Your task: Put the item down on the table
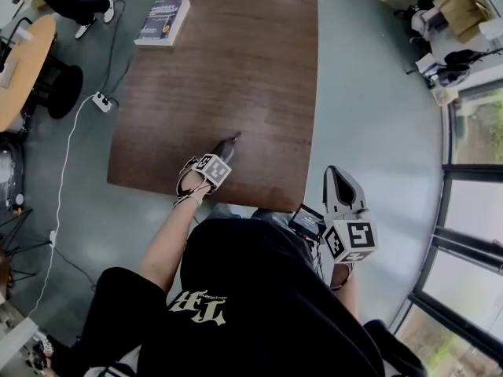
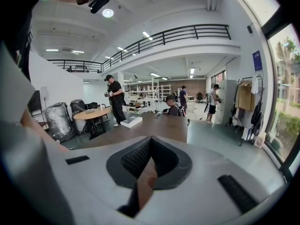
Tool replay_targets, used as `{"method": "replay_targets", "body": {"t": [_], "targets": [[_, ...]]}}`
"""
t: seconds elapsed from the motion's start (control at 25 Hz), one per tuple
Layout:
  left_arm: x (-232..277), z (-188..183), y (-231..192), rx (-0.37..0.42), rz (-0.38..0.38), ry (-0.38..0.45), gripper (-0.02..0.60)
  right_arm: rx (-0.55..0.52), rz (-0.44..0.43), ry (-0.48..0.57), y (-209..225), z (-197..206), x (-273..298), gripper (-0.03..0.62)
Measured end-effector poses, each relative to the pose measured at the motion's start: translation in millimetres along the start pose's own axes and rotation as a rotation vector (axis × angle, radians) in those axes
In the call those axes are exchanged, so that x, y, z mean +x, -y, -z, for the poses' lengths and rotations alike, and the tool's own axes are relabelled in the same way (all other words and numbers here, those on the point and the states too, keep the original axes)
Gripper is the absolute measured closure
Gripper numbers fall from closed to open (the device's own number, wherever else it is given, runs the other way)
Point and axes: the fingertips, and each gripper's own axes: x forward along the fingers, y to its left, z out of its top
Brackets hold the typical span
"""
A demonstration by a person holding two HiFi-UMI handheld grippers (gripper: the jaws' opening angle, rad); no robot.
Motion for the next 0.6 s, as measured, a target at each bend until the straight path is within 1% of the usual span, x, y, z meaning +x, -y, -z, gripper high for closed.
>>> {"method": "replay_targets", "body": {"t": [0.16,0.36,0.6], "targets": [[0.3,-0.5,0.0,0.007,-0.011,0.03,0.244,0.006,0.009,0.001,3.6,-1.3,-1.7,0.608],[-1.0,-0.6,0.6,0.044,-0.033,0.047,0.244,-0.001,0.012,-0.001,2.8,-0.2,-4.2,0.608],[-1.4,1.0,0.0,0.051,-0.058,0.071,0.242,-0.006,0.008,-0.004,-0.3,2.1,-6.2,0.608]]}}
